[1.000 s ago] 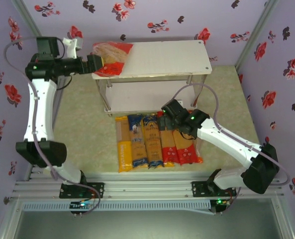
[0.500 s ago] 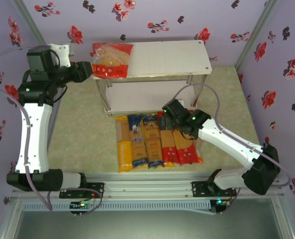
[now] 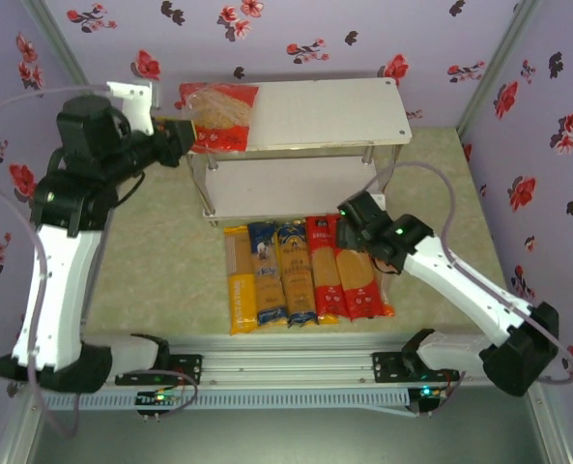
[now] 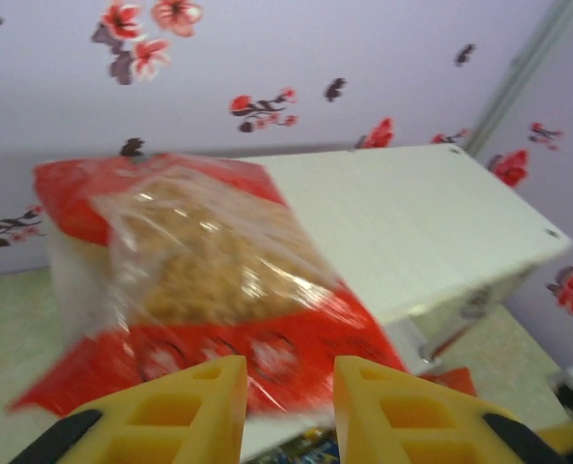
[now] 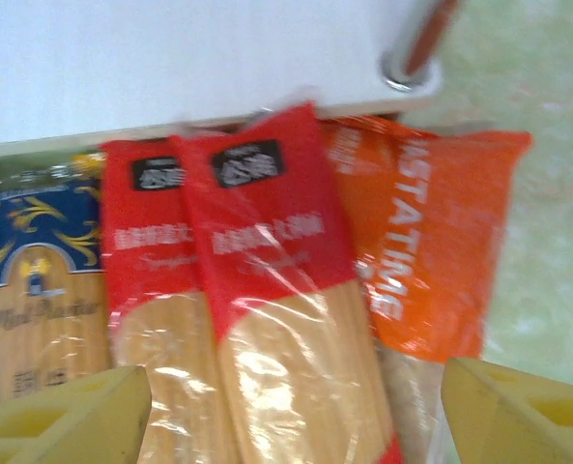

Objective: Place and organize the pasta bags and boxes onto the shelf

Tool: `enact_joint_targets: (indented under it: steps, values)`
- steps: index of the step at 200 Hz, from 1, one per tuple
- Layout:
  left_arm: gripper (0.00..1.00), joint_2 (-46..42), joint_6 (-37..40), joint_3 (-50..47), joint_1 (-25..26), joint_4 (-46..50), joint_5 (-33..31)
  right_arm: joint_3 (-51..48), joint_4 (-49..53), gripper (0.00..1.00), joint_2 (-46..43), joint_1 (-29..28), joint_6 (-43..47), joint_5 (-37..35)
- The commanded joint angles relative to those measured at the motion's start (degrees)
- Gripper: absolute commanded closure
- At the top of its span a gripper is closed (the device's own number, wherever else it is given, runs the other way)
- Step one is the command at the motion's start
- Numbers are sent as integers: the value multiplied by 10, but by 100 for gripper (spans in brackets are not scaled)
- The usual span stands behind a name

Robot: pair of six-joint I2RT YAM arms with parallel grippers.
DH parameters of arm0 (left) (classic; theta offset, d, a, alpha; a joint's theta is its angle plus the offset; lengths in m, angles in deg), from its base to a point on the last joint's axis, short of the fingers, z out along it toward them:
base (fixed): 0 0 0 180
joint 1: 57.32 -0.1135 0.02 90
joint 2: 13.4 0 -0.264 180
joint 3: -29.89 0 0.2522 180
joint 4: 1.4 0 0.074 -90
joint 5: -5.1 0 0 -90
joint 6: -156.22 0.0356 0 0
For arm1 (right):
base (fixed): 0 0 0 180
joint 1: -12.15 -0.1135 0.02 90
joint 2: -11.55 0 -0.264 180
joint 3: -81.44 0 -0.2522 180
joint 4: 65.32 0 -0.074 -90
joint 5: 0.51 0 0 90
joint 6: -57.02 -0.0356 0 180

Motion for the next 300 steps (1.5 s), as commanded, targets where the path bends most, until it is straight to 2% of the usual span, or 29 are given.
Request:
enact_joint_targets:
  steps: [1, 24, 57, 78, 106, 138, 219, 279, 300]
  values:
    - [71, -60, 0, -63, 70, 42, -65, -50, 53, 20, -52, 26, -48, -7]
    - [71, -99, -39, -150, 164, 40, -99, -99, 69, 20, -92, 66, -67, -1]
    - [70, -88, -93, -247, 314, 11, -154, -153, 39, 20, -118, 117, -78, 40]
    - [64, -74, -122, -304, 358, -40, -158, -186, 1, 20, -117, 150, -80, 58]
    - [62, -74, -156, -377, 365, -128, -129, -224, -67, 20, -100, 199, -77, 108]
    - [62, -74, -164, -424, 365, -169, -120, -239, -118, 21, -75, 222, -68, 135]
    - [61, -67, -165, -439, 359, -173, -122, -272, -237, 15, -5, 293, -54, 243]
    - [59, -68, -173, -447, 351, -176, -121, -281, -299, 15, 65, 306, -55, 297]
    - [59, -72, -176, -451, 347, -176, -119, -286, -310, 19, 82, 306, -57, 299]
